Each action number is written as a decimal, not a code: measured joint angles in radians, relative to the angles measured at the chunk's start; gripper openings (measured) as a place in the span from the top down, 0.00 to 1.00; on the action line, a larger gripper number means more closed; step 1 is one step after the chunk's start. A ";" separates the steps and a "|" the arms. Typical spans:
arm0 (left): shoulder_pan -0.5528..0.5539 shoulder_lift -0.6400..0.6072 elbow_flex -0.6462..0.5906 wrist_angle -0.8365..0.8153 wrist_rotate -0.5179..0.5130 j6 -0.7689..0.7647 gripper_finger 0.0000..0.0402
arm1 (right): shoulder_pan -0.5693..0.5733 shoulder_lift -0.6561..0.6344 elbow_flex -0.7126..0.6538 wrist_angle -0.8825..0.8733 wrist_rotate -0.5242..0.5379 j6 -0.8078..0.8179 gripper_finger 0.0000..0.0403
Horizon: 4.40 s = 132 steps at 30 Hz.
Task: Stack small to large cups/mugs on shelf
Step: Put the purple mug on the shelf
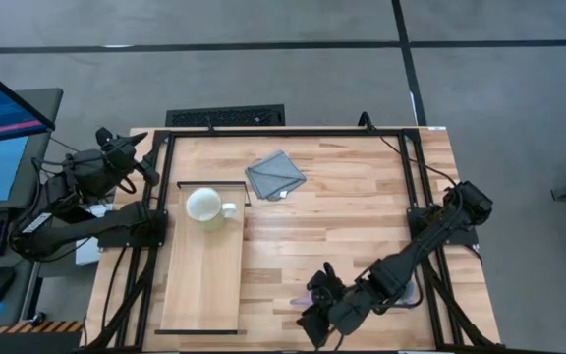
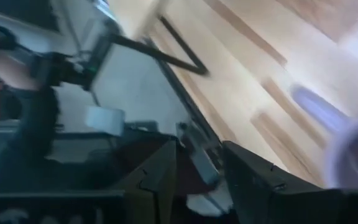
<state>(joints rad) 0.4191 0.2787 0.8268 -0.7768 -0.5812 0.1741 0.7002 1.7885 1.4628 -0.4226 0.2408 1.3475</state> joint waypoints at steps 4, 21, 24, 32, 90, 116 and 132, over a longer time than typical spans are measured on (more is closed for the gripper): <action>0.000 0.000 0.000 -0.005 0.000 0.001 0.50 | 0.013 0.000 0.000 -0.096 -0.047 0.138 0.68; 0.000 0.000 0.000 -0.004 0.000 0.005 0.50 | 0.071 0.000 0.000 -0.276 -0.087 0.504 0.78; 0.000 0.000 0.000 -0.004 0.000 0.005 0.50 | 0.073 0.000 0.000 -0.333 -0.091 0.561 0.79; 0.000 0.000 0.000 -0.004 0.000 0.005 0.50 | 0.072 0.000 0.000 -0.340 -0.086 0.514 0.80; 0.000 0.000 0.000 -0.036 0.000 0.001 0.50 | -0.003 0.000 0.000 -0.460 -0.086 0.452 0.41; 0.000 0.000 0.000 -0.037 0.000 0.002 0.50 | -0.009 0.000 0.000 -0.443 -0.088 0.400 0.41; 0.000 0.000 0.000 -0.039 0.000 0.001 0.50 | -0.020 0.000 0.000 -0.573 -0.088 0.441 0.41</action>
<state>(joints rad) 0.4194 0.2790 0.8268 -0.8155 -0.5816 0.1749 0.6805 1.7882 1.4624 -0.9959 0.1528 1.7885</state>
